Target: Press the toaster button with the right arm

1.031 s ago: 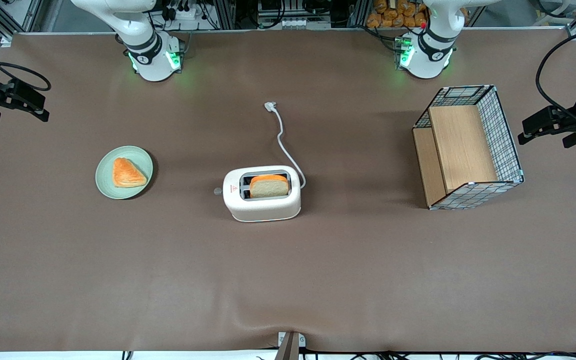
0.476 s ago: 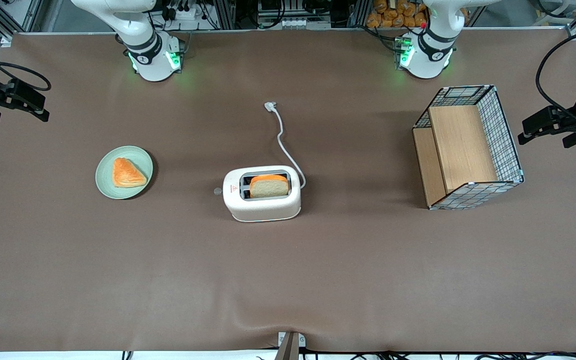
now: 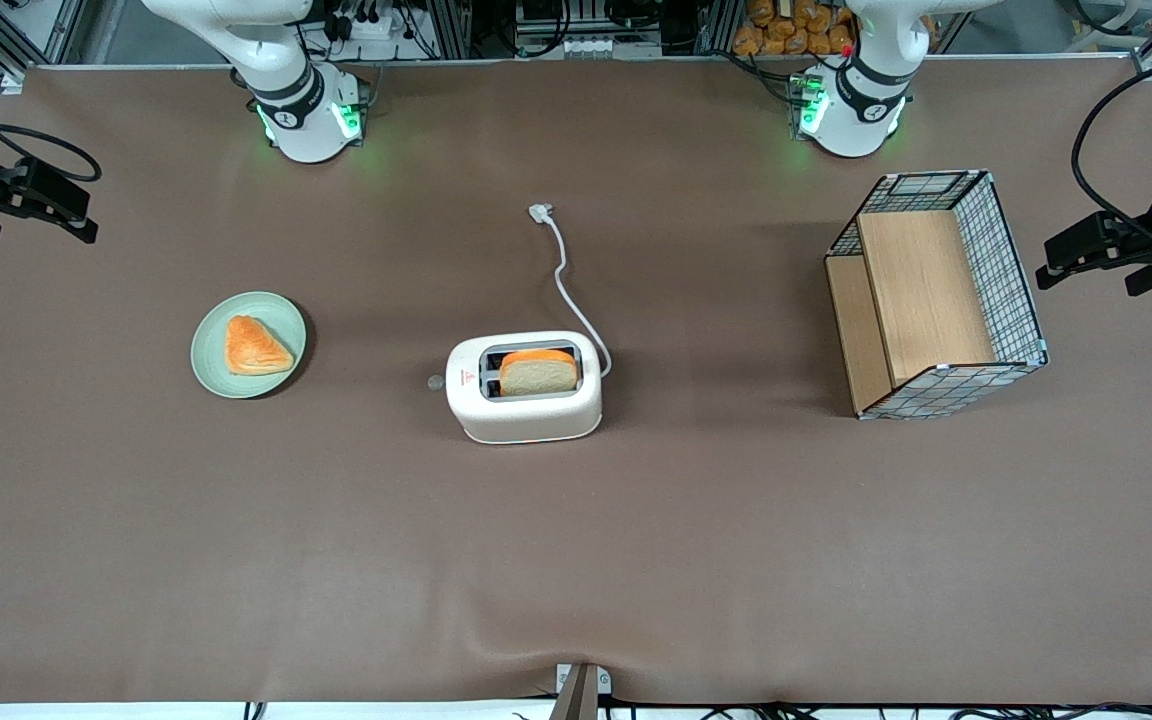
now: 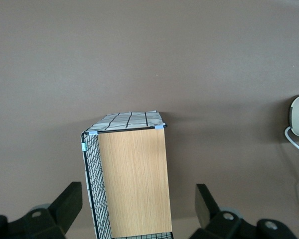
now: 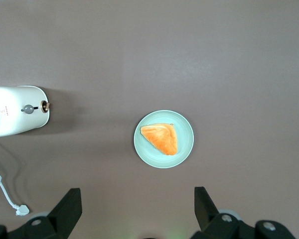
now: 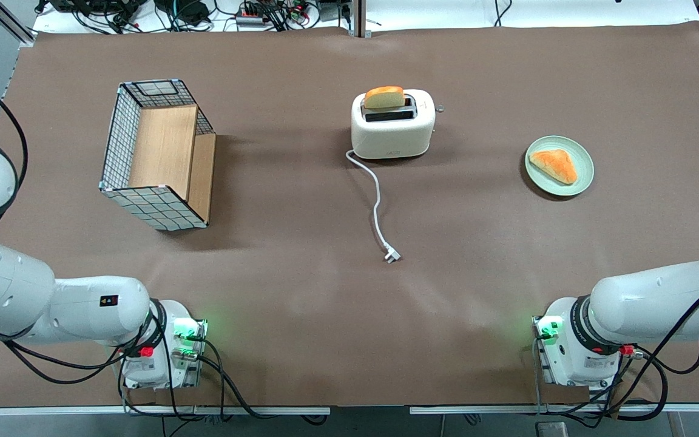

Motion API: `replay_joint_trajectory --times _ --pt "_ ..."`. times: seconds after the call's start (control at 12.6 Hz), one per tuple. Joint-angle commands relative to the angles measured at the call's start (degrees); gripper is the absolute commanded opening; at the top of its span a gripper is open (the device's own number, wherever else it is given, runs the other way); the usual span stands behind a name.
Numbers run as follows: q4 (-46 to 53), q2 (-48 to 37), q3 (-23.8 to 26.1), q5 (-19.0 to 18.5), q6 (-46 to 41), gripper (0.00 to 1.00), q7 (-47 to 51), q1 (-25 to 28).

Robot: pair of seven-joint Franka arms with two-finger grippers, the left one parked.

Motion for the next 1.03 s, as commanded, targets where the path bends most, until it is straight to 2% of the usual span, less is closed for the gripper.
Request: replay_joint_trajectory --times 0.0,0.24,0.95 --pt "-0.3 -0.6 -0.2 -0.6 -0.3 1.0 0.4 -0.7" --pt "-0.6 -0.5 -2.3 -0.6 0.0 1.0 -0.3 -0.7" --pt "-1.0 -0.5 -2.4 -0.3 -0.1 1.0 -0.2 -1.5"
